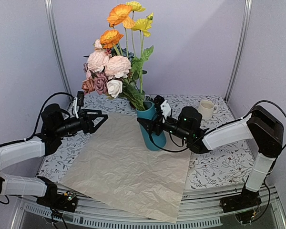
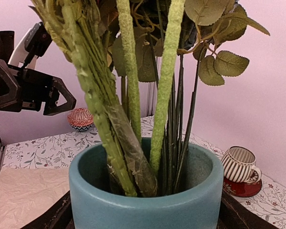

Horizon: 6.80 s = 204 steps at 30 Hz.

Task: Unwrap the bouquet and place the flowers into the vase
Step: Place the fake flower at the center of the board.

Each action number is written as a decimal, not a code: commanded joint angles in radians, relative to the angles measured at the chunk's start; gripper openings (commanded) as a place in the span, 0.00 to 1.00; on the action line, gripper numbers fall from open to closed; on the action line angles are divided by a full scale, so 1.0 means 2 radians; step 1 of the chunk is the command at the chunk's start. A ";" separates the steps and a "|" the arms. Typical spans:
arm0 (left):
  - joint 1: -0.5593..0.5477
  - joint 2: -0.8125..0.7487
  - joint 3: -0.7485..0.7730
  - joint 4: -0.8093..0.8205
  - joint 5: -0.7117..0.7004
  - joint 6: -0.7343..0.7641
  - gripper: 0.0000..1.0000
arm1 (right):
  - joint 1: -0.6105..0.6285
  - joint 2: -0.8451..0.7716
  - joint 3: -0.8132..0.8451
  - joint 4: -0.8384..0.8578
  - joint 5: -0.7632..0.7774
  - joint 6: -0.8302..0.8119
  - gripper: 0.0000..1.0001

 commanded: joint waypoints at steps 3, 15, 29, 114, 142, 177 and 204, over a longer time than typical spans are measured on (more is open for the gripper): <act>-0.044 0.010 -0.015 0.063 0.010 0.009 0.93 | 0.003 0.002 0.026 0.177 0.024 0.014 0.54; -0.110 0.133 0.026 0.125 -0.015 0.009 0.86 | 0.007 0.018 -0.035 0.255 0.044 0.033 0.55; -0.140 0.225 0.089 0.133 -0.019 0.032 0.85 | 0.008 0.011 -0.105 0.280 0.062 0.024 0.69; -0.182 -0.054 -0.025 -0.091 -0.186 0.109 0.83 | -0.130 -0.144 0.092 -0.272 0.053 -0.008 0.58; -0.133 -0.109 -0.036 -0.172 -0.290 0.085 0.83 | -0.265 0.074 0.286 -0.117 0.015 0.014 0.54; -0.114 -0.105 -0.050 -0.153 -0.267 0.071 0.83 | -0.265 0.102 0.303 -0.151 0.014 -0.007 0.99; -0.109 -0.129 -0.063 -0.158 -0.255 0.066 0.84 | -0.265 0.026 0.150 -0.168 -0.014 0.034 0.99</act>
